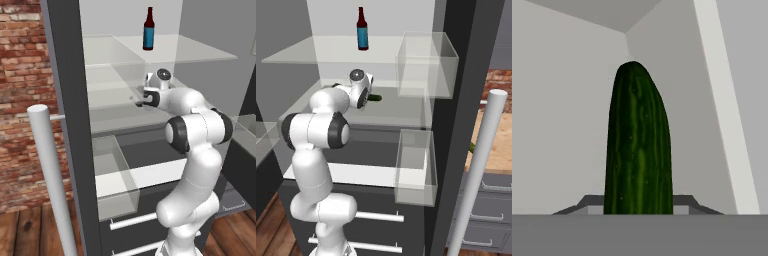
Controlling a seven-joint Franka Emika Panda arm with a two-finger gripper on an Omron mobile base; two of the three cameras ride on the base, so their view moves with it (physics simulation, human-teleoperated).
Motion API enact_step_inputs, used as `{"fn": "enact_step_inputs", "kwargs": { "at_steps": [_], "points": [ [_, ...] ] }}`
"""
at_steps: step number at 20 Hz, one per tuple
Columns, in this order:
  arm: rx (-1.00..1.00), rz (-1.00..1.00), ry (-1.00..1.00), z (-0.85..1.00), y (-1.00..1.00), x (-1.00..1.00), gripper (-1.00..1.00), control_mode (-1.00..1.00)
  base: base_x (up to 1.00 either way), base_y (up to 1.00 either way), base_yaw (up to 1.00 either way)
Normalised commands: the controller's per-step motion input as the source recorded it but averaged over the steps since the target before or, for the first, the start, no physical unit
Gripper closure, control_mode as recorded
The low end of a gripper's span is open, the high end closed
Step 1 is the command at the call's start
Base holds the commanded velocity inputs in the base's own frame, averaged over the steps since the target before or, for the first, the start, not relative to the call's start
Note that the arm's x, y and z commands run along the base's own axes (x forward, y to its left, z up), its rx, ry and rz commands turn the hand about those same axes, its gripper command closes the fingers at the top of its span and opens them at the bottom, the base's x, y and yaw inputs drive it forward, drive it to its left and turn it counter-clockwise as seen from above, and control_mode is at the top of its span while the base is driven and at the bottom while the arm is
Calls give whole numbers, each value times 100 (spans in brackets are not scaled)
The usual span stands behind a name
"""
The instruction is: Place the beer on the top shelf of the fridge to keep it out of children's reach, and place the cucumbers on lower shelves for easy access.
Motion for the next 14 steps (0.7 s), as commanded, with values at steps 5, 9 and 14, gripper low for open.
{"fn": "enact_step_inputs", "kwargs": {
  "at_steps": [5, 9, 14],
  "points": [
    [0, 0, 0, -32, 0, 43, -100, -100, 0, 0, 0],
    [0, 0, -1, -31, 0, -2, -100, -100, 0, 0, 0],
    [0, 0, -5, -14, -1, -22, -100, -100, 0, 0, 0]
  ]
}}
